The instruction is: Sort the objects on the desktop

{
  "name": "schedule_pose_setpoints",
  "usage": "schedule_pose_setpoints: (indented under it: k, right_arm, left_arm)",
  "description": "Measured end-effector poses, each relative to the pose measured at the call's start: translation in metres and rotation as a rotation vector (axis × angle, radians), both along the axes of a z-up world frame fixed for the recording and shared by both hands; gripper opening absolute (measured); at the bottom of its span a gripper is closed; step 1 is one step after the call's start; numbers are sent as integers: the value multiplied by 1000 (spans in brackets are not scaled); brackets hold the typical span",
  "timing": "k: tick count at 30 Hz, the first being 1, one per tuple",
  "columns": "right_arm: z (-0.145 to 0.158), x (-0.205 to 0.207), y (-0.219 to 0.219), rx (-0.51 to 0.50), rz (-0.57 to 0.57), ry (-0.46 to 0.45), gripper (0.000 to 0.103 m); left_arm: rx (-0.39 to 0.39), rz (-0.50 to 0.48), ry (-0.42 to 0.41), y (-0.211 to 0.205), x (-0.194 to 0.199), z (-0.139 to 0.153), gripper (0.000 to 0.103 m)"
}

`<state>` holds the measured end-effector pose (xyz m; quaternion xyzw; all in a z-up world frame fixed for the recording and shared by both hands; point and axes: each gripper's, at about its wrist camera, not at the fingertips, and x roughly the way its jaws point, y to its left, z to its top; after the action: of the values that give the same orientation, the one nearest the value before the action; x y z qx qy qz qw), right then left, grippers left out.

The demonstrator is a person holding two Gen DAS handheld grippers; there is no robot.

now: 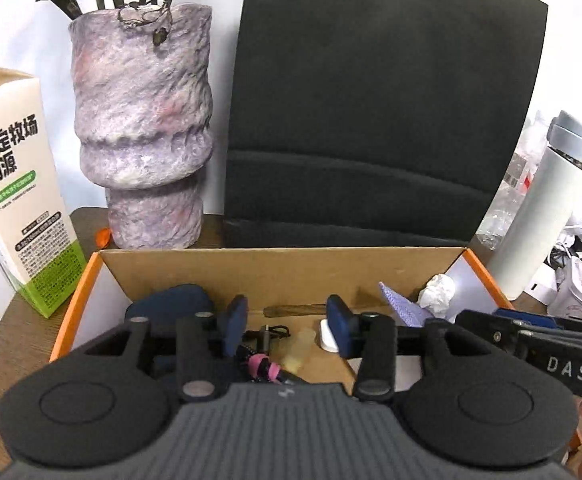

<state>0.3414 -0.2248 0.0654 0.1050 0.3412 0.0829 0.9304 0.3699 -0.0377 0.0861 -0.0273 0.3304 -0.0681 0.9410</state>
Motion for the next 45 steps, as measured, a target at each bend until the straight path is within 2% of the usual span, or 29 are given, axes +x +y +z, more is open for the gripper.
schedule_pose_setpoints:
  k: [1, 3, 5, 6, 7, 8, 12, 13, 15, 17, 21, 23, 25, 29, 32, 34, 36, 39, 45]
  right_arm:
    - [-1, 0, -1, 1, 2, 6, 49]
    - [1, 0, -1, 1, -14, 7, 77]
    - [7, -3, -2, 3, -37, -24, 79]
    - [11, -5, -2, 3, -36, -37, 79]
    - [14, -5, -1, 3, -31, -45, 80]
    - [17, -7, 1, -2, -23, -50, 82]
    - [27, -13, 8, -77, -25, -69, 85]
    - [28, -15, 10, -97, -24, -70, 85]
    - [32, -21, 12, -113, -22, -77, 86]
    - [32, -30, 12, -112, -11, -82, 87]
    - [27, -51, 14, -109, 20, -49, 87]
    - [25, -59, 18, -128, 13, -32, 87]
    - [27, -76, 25, -170, -5, -32, 87]
    - [31, -118, 40, -205, 57, -93, 89]
    - [27, -145, 52, -262, 75, -123, 89]
    - [23, -160, 55, -274, 75, -128, 89]
    - [16, -176, 55, -263, 78, -124, 89]
    - [2, -196, 54, -255, 73, -110, 89]
    - [-33, -235, 49, -253, 37, -32, 89]
  left_arm:
    - [-2, 4, 2, 1, 0, 1, 58]
    - [-5, 10, -5, 3, 0, 4, 69]
    - [3, 22, -18, 5, -1, 8, 76]
    - [5, 26, -23, 6, -2, 10, 85]
    - [8, 39, -29, 6, -2, 11, 100]
    - [20, 61, -35, 6, -3, 12, 103]
    - [123, 116, -30, 4, -3, 11, 103]
    - [122, 120, -26, 7, -5, 11, 103]
    - [64, 134, -14, 20, -15, 11, 103]
    - [36, 122, 29, 32, -22, 6, 103]
    - [104, 178, 99, 50, -33, -4, 102]
    - [37, 162, 114, 62, -50, -1, 103]
    - [38, 166, 92, 65, -72, 5, 103]
    - [105, 137, -21, 53, -129, 17, 103]
    - [99, 124, -69, 49, -164, 17, 103]
    - [99, 107, -99, 47, -182, 10, 103]
    - [135, 115, -108, 45, -196, 0, 103]
    - [140, 123, -105, 46, -219, -15, 103]
    - [142, 129, 21, 47, -253, -55, 103]
